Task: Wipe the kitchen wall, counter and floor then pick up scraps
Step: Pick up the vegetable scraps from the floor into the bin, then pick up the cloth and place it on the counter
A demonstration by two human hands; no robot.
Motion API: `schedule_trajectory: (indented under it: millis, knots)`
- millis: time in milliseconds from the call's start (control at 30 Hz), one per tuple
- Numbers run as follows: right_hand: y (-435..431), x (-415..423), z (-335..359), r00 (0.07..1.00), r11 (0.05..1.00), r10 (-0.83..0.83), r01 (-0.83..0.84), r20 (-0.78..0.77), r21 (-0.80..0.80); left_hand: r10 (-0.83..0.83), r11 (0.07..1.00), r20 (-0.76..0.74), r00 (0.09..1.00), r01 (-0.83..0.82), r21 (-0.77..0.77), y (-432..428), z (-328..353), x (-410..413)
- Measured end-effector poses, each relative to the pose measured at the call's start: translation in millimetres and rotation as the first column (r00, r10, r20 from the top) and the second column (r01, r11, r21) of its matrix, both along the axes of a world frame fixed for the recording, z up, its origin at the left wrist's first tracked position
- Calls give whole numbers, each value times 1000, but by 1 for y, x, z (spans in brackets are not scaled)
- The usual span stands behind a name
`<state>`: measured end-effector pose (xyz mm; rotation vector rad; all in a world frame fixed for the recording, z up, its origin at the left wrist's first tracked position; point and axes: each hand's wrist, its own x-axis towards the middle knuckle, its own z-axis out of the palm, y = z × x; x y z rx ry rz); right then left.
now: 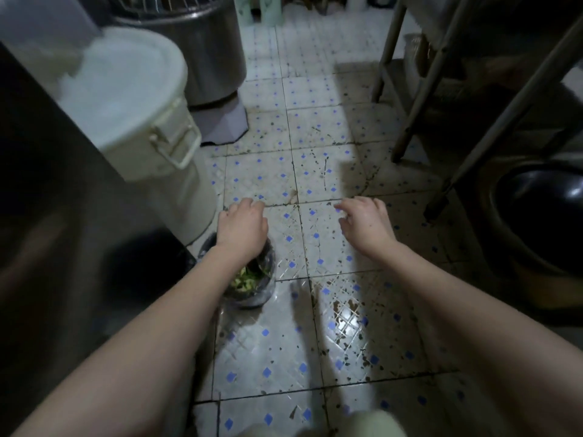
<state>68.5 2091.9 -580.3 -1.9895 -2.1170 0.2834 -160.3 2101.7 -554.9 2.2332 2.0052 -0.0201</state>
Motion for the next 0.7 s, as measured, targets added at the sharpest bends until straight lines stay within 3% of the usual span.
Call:
schedule_trajectory:
  millis: [367,700]
  knots:
    - [12,-3,269,997,997,80,-80,-12,-8,6,1000,1,1000,-6,30,17,259,10]
    - [4,11,461,995,999,29,-26,-98,37,63,996,32,997,-65,62,6,456,-2]
